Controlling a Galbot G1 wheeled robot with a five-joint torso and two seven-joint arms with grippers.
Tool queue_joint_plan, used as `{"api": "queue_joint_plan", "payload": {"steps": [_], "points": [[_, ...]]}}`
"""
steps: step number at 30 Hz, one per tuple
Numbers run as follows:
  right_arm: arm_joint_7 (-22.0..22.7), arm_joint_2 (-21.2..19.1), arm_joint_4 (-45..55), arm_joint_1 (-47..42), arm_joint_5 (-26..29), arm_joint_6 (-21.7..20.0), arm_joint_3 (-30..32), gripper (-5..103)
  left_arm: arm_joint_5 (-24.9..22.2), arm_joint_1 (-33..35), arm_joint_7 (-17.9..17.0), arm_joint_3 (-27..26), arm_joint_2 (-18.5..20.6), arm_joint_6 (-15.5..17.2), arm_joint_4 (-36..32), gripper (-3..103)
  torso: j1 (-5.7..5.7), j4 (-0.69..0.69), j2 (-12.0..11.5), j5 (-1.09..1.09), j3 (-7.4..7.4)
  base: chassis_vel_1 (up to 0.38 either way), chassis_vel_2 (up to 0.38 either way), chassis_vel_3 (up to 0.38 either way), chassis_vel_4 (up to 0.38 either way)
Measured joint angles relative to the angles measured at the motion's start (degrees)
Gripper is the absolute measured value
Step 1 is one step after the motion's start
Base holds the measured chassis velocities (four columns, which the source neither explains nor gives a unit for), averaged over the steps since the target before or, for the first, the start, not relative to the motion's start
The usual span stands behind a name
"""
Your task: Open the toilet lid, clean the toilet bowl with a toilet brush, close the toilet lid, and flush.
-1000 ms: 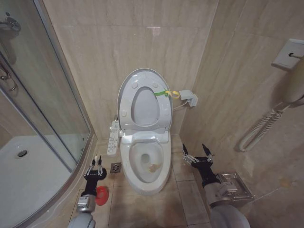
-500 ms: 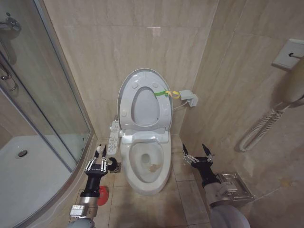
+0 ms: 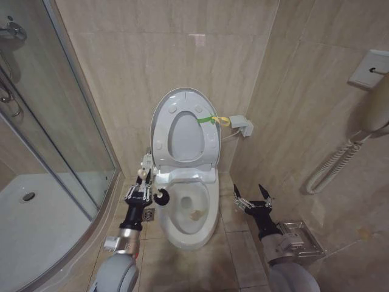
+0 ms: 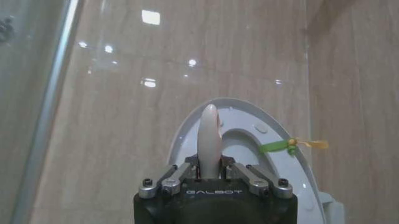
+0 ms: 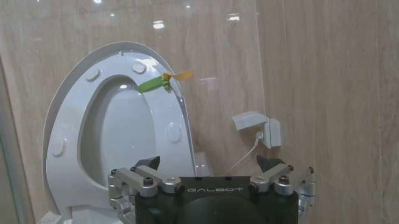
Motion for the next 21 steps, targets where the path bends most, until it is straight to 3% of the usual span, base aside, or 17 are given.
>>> {"api": "queue_joint_plan", "payload": {"steps": [10,18,21], "points": [[0.0,0.0,0.0,0.0,0.0,0.0,0.0,100,-4.5,-10.6,0.8,7.7,1.1,-0.9,11.7,21,0.0,0.01,0.0,0.0,0.0,0.0,0.0,0.0,0.0],[0.0,0.0,0.0,0.0,0.0,0.0,0.0,100,-5.7,-21.5,0.7,15.0,0.6,-1.5,25.0,21,0.0,0.01,0.0,0.0,0.0,0.0,0.0,0.0,0.0],[0.0,0.0,0.0,0.0,0.0,0.0,0.0,100,-5.5,-26.5,0.8,18.2,-0.5,-3.0,32.9,21,0.0,0.01,0.0,0.0,0.0,0.0,0.0,0.0,0.0]]}}
